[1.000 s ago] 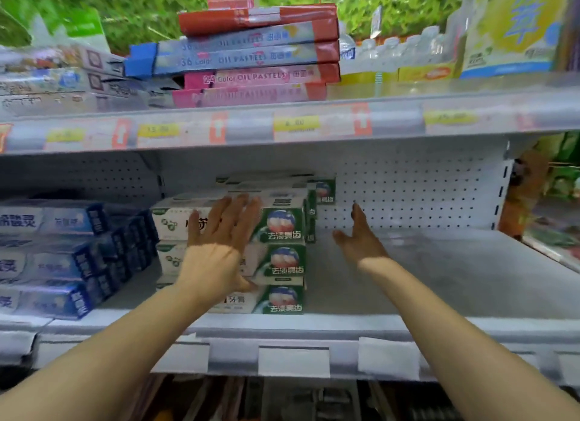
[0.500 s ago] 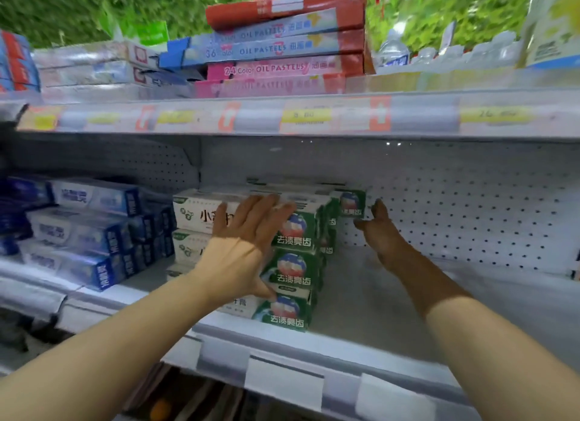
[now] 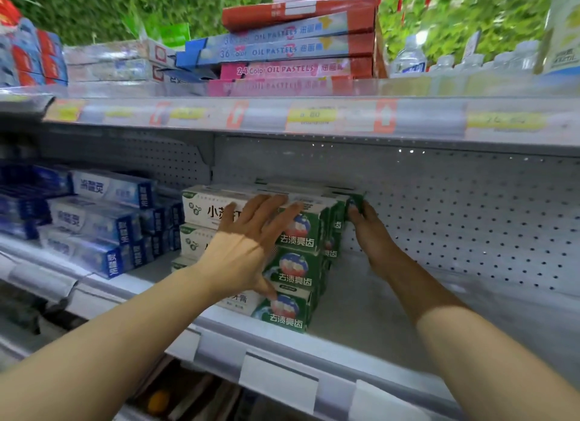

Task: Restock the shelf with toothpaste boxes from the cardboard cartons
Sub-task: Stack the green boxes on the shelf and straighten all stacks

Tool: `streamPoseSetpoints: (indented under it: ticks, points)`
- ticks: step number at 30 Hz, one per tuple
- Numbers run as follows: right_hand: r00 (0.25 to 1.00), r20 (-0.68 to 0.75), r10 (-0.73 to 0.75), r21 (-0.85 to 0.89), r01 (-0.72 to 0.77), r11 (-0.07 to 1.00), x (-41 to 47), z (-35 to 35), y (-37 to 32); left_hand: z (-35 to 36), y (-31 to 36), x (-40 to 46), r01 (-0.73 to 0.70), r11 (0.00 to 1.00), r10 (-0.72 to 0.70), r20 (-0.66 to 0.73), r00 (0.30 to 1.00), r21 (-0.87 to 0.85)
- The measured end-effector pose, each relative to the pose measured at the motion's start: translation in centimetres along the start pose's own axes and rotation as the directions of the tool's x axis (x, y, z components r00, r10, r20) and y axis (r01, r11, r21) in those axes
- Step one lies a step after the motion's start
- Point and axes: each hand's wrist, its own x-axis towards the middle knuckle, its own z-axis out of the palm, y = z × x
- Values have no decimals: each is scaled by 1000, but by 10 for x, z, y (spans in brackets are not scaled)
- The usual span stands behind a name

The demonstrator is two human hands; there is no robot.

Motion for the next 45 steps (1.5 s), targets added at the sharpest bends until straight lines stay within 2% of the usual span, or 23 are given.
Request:
streamPoseSetpoints:
  ticks: [9, 18, 23, 27, 30, 33, 37, 39, 42, 45]
  points:
    - [996, 89, -12, 13, 11, 1000, 6, 6, 4, 2, -1, -1, -6, 999, 5, -16, 1000, -35]
    - [984, 171, 45, -88, -30, 996, 12, 2, 8, 1, 0, 1, -6, 999, 5, -14, 1000, -43]
    - [984, -30, 173, -71, -175, 982, 5, 0, 23, 2, 1, -2, 22, 997, -19, 36, 999, -72]
    - [953, 100, 286, -53, -282, 958, -6, 7, 31, 1, 0, -5, 26, 998, -22, 57, 998, -60]
    - [956, 165, 241, -57, -235, 970, -14, 11, 25, 1, -1, -5, 25, 998, -22, 57, 998, -60]
    - [950, 250, 185, -141, -153, 978, -22, 5, 23, 2, -2, -5, 25, 997, -22, 52, 998, -70]
    - [978, 186, 97, -4, -98, 995, -28, -3, 14, 2, -1, -5, 38, 996, -34, 48, 998, -83]
    - [971, 235, 45, -1, -46, 999, -26, -1, 7, 1, -1, -5, 41, 996, -37, 49, 998, -78]
    - [939, 338, 60, -110, -23, 994, -24, 5, 3, 0, 0, -5, 49, 997, -45, 58, 997, -63]
    - [937, 343, 62, -82, -36, 996, -29, 4, -1, 0, 1, -5, 58, 996, -54, 65, 996, -63]
